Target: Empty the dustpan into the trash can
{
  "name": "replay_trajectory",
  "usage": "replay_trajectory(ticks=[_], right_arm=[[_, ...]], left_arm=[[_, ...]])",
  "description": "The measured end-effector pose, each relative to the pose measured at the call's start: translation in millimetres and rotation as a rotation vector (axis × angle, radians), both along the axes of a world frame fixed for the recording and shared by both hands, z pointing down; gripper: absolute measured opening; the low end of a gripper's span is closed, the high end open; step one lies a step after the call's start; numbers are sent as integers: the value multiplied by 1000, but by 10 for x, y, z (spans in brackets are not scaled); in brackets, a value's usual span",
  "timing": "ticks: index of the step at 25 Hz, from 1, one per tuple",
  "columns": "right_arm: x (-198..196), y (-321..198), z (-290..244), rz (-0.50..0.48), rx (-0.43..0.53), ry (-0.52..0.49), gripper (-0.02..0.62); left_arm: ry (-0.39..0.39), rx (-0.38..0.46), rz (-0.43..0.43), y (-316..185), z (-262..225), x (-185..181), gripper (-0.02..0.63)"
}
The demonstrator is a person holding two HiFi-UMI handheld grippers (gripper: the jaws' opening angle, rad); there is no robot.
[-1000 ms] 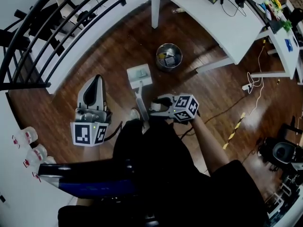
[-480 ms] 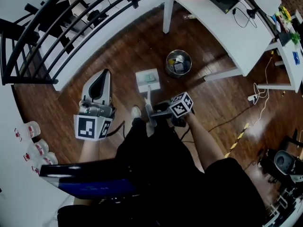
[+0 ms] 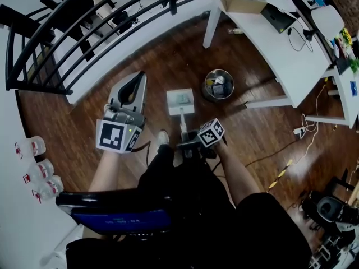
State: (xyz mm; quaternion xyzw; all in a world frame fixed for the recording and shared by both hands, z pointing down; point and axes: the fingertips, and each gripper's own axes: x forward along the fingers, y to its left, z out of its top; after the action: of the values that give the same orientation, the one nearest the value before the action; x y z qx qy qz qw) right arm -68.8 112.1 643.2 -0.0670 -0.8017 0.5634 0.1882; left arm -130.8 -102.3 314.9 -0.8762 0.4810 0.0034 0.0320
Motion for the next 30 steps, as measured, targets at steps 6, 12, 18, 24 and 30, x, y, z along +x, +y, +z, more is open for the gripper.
replay_trajectory(ticks=[6,12,18,24,30], right_arm=[[-114,-29,57,3,-38,-2,318],[-179,-38,6,3,-84,-27,314],[-141,-44,-46,6,-132,-45,247],[-30,-67,-35,27,-179,-42,245],[-43,-86,-164,47,-198,-131,26]], left_arm=[[-2,-13,8,-217,31,-50,6],[-1,-37,14,-375,110,-112,6],[3,-45,24,-396,144,-92,6],[4,-49,25,-354,155,-111,6],[1,-51,20,-317,166,-94,6]])
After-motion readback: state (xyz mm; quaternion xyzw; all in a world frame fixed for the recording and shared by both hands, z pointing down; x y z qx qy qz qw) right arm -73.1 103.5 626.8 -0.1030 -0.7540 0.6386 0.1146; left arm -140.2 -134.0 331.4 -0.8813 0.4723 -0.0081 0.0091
